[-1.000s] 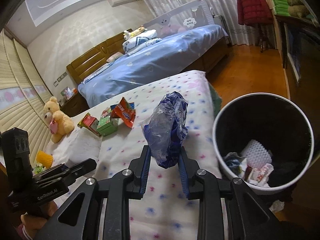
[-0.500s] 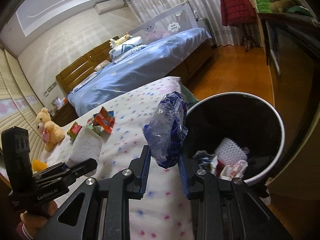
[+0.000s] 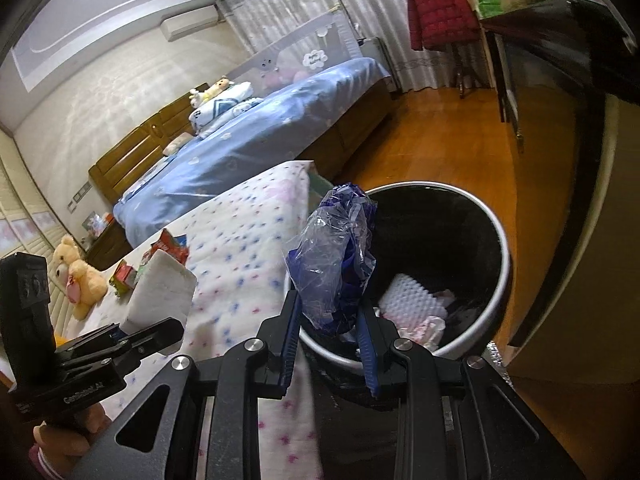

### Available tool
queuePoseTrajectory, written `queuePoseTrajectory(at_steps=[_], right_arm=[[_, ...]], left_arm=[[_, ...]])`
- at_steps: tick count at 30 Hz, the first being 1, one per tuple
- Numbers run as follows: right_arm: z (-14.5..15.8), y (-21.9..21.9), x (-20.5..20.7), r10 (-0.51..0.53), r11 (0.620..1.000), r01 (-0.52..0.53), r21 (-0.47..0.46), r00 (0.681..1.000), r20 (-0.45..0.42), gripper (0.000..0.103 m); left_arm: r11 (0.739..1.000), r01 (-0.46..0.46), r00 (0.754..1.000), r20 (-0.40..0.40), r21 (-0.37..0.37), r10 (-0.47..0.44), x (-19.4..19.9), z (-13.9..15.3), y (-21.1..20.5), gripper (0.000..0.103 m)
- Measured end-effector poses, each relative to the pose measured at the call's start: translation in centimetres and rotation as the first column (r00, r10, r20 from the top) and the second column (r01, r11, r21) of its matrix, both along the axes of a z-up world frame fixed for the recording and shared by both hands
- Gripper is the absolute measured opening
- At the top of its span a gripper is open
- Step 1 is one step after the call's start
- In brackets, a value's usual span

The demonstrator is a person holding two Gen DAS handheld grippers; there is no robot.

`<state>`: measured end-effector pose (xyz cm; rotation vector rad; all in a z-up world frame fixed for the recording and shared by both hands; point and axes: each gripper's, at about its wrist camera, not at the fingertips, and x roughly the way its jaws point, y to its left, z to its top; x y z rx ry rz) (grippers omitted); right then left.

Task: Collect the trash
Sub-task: 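Carry the blue plastic bag and white foam block over the bin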

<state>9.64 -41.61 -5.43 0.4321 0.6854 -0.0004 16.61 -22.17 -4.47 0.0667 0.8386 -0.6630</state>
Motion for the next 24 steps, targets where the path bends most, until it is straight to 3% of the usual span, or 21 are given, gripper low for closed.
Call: queuePoseTrajectory(at_steps=[24], right_arm=[[-1.2,-3.8,-0.4,-0.065,0.998,0.065,0.017,0.997,-0.035,0.027]], left_arm=[[0.996,0.081,0.997,-0.013,0.046,-0.081,1.1,-0.7,-5.2,0.036]])
